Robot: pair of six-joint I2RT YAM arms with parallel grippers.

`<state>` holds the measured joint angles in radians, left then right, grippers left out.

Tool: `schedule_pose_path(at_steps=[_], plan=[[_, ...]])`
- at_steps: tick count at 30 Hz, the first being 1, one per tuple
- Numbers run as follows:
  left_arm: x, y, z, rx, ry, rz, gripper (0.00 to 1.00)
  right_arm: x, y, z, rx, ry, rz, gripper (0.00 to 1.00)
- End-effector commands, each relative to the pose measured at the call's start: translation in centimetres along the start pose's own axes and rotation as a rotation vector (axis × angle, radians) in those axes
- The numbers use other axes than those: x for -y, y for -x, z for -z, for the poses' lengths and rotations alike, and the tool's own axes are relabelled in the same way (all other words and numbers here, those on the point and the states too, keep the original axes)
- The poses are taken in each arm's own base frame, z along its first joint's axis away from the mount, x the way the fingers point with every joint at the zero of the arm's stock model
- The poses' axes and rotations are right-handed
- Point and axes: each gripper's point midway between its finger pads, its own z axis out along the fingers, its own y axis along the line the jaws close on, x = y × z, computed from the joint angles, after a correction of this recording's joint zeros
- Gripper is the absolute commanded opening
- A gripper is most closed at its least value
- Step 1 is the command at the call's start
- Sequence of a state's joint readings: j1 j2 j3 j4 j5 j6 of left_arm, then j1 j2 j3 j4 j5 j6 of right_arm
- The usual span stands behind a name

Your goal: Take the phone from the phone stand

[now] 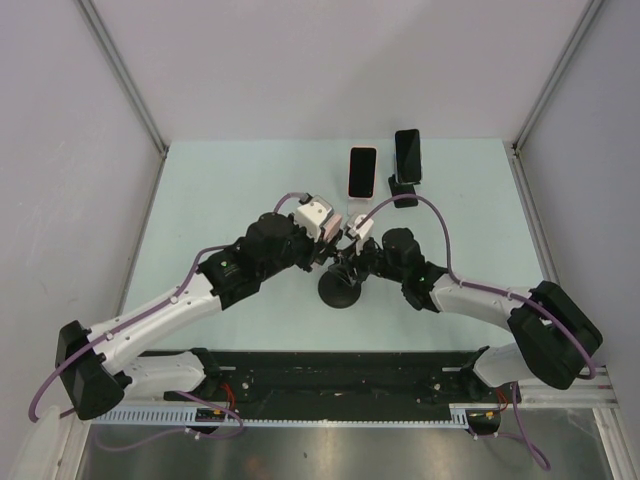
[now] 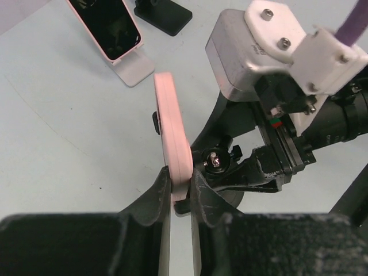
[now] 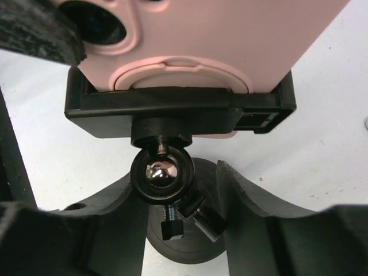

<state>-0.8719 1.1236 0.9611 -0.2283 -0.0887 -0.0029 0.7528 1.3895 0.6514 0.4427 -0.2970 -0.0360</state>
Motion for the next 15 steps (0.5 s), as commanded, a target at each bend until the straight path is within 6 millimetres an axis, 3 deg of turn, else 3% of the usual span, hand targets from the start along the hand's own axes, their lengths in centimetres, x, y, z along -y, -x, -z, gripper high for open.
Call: schedule_pose_path(at_steps=[1,5,9,15], plan=[[1.6,3.2,0.8,0.119,-0.085,0.036,0.14,-0.6,2.9,-0.8,0.089,0.012,0.06,0.43],[1.4,2.6,0.5,0.107,-0.071,0.054,0.42,-0.9,3.0,-0.9,0.088,0.004,0.066,0.2],[0.7,2.4,0.2,0.107,-0.02,0.097,0.57,-1.1,2.9,-0.8,0.08,-0.009,0.077,0.0],[-0.9,2.4,-0.5,0.128,0.079,0.138,0.61,-1.6,2.8,-0.8,0.071,-0.022,0.084,0.0]])
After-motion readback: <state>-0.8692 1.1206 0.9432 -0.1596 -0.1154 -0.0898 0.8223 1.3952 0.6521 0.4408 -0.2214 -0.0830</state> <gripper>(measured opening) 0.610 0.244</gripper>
